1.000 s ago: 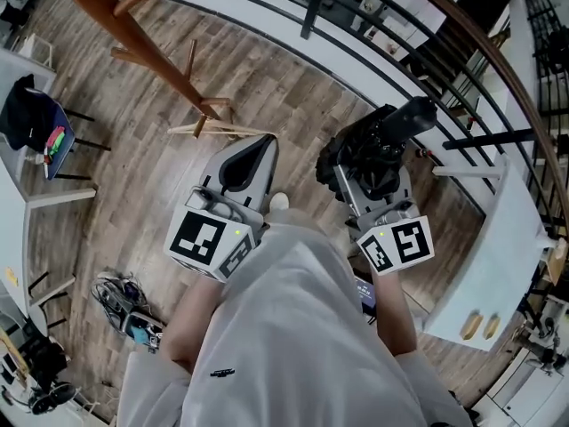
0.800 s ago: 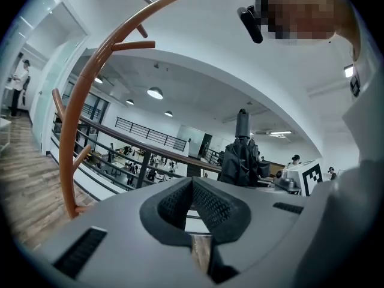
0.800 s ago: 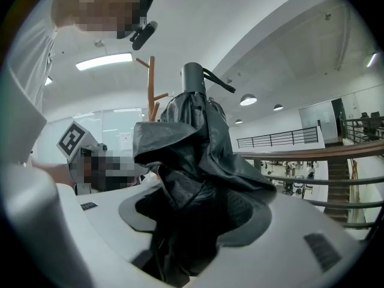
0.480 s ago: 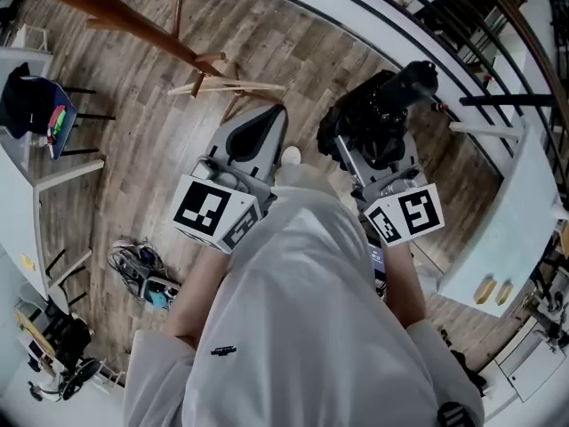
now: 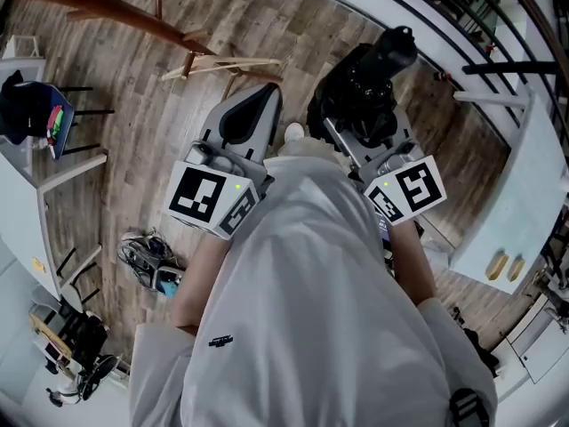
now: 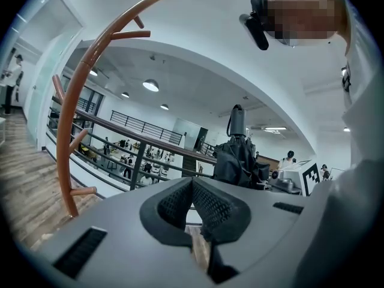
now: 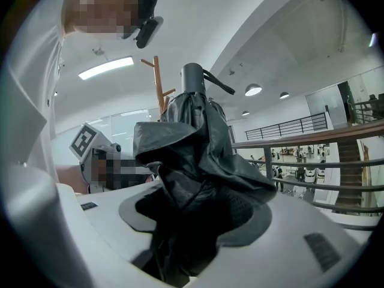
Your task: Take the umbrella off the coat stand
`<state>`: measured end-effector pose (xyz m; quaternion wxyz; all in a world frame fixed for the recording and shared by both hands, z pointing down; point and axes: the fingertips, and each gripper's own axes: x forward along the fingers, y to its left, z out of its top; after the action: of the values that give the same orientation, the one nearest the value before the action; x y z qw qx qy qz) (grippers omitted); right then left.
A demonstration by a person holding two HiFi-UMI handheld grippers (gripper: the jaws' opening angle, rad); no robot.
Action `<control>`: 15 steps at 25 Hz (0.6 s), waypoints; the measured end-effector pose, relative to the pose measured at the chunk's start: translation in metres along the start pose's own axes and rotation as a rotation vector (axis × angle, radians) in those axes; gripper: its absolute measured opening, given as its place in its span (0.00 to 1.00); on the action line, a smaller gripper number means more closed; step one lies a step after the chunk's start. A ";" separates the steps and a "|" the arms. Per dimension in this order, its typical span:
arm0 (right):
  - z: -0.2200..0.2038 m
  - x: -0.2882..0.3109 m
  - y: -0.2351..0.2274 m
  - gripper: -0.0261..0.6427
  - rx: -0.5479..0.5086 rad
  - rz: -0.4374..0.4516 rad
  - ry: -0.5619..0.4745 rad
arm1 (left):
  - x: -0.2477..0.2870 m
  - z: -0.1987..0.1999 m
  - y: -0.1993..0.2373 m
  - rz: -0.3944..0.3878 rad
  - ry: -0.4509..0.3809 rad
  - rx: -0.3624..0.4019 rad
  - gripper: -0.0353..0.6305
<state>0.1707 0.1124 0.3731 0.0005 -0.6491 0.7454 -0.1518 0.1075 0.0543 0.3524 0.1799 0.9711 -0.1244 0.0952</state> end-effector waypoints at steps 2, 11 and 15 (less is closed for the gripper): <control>-0.006 0.000 0.002 0.44 0.002 0.002 0.008 | 0.000 -0.007 0.001 -0.004 0.014 0.008 0.08; -0.026 0.003 0.012 0.44 0.013 0.034 0.037 | -0.001 -0.029 0.008 0.034 0.044 0.003 0.08; -0.031 0.002 0.012 0.44 0.003 0.036 0.046 | 0.000 -0.034 0.009 0.049 0.043 -0.018 0.08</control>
<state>0.1524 0.1184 0.3999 -0.0127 -0.6318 0.7566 -0.1678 0.1001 0.0593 0.3861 0.1887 0.9639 -0.1451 0.1195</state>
